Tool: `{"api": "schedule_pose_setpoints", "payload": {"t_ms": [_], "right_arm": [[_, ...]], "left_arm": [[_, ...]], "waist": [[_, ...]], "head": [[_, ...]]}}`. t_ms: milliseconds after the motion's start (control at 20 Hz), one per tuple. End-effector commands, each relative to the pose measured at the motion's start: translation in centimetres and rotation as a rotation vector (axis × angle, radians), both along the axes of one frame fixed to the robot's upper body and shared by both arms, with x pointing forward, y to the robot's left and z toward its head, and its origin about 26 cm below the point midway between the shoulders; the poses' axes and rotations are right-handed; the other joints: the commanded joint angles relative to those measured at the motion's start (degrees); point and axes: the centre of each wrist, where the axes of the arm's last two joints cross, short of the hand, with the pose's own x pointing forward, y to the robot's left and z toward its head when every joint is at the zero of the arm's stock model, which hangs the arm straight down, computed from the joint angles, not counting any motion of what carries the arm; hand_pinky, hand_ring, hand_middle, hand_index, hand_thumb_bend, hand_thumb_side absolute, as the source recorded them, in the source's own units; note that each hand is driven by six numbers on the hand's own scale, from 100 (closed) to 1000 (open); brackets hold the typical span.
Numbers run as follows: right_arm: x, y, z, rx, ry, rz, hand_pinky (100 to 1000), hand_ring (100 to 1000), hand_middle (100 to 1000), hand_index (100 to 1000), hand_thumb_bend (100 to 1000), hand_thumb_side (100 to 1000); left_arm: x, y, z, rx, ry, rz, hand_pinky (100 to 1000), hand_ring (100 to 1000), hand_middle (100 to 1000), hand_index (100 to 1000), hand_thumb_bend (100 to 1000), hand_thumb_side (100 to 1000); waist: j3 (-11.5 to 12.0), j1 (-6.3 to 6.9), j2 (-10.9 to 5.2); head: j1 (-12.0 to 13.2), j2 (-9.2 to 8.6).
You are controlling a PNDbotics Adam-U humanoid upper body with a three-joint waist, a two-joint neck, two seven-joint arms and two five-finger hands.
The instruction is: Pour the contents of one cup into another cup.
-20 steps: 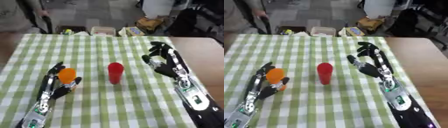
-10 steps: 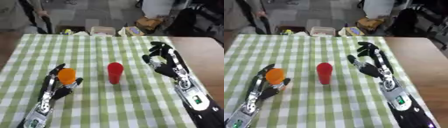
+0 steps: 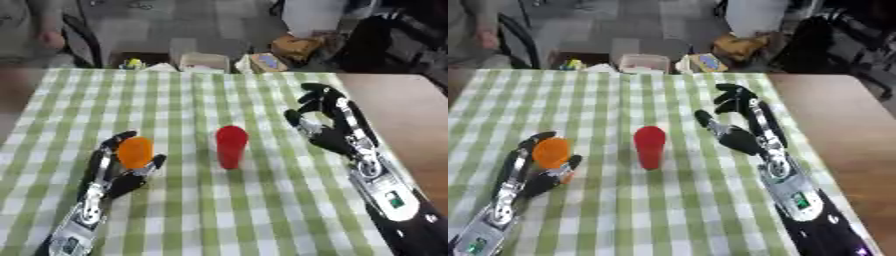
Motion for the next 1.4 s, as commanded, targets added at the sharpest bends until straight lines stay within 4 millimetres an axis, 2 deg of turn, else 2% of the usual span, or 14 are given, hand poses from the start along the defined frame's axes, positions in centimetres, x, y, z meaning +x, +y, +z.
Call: {"api": "schedule_pose_setpoints", "payload": {"t_ms": [50, 150, 200, 250, 600, 1100, 1150, 1200, 1400], "right_arm": [[0.2, -0.2, 0.9, 0.001, -0.023, 0.002, 699, 584, 592, 817, 539, 467], [0.2, -0.2, 0.9, 0.001, -0.023, 0.002, 699, 584, 592, 817, 539, 467], [0.2, -0.2, 0.9, 0.001, -0.023, 0.002, 699, 584, 592, 817, 539, 468], [0.2, -0.2, 0.8, -0.001, -0.02, 0.003, 699, 583, 589, 817, 534, 468], [0.2, -0.2, 0.6, -0.005, -0.014, 0.004, 698, 582, 584, 817, 510, 450], [0.5, -0.6, -0.9, -0.004, 0.047, -0.009, 693, 576, 575, 821, 516, 395], [0.6, -0.6, -1.2, -0.007, 0.056, -0.009, 694, 577, 574, 825, 537, 338], [0.6, -0.6, -1.5, -0.01, 0.064, -0.008, 696, 581, 578, 828, 549, 363], [0.8, -0.3, -2.5, -0.042, 0.086, 0.017, 719, 614, 603, 843, 616, 348]], "left_arm": [[0.1, -0.3, 0.1, 0.014, 0.003, -0.018, 560, 713, 629, 835, 631, 485], [0.1, -0.3, 0.1, 0.015, 0.003, -0.018, 560, 713, 629, 835, 631, 485], [0.1, -0.3, 0.1, 0.015, 0.003, -0.018, 545, 686, 601, 801, 577, 462], [0.1, -0.3, 0.1, 0.012, -0.002, -0.017, 486, 603, 521, 722, 391, 396], [0.1, -0.3, 0.7, -0.03, -0.066, 0.003, 396, 508, 425, 642, 100, 281], [-0.1, 0.1, 3.0, -0.097, -0.168, 0.039, 387, 496, 411, 630, 100, 270], [-0.2, 0.1, 3.3, -0.104, -0.176, 0.042, 386, 496, 410, 629, 100, 267], [-0.2, 0.1, 3.5, -0.11, -0.183, 0.044, 385, 495, 409, 629, 100, 268], [-0.4, 0.0, 4.3, -0.128, -0.202, 0.045, 386, 494, 408, 630, 100, 274]], "waist": [[-0.1, 0.09, -0.67], [-0.1, 0.09, -0.67], [-0.1, 0.1, -0.67], [-0.1, 0.12, -0.69], [0.0, 0.21, -0.75], [0.6, 0.29, -0.91], [0.6, 0.29, -0.92], [0.7, 0.29, -0.93], [1.0, 0.2, -0.95]], "head": [[0.2, -0.55], [0.2, -0.54], [0.2, -0.54], [0.1, -0.53], [0.0, -0.49], [-0.2, -0.54], [-0.2, -0.56], [-0.3, -0.58], [-0.4, -0.68]]}}
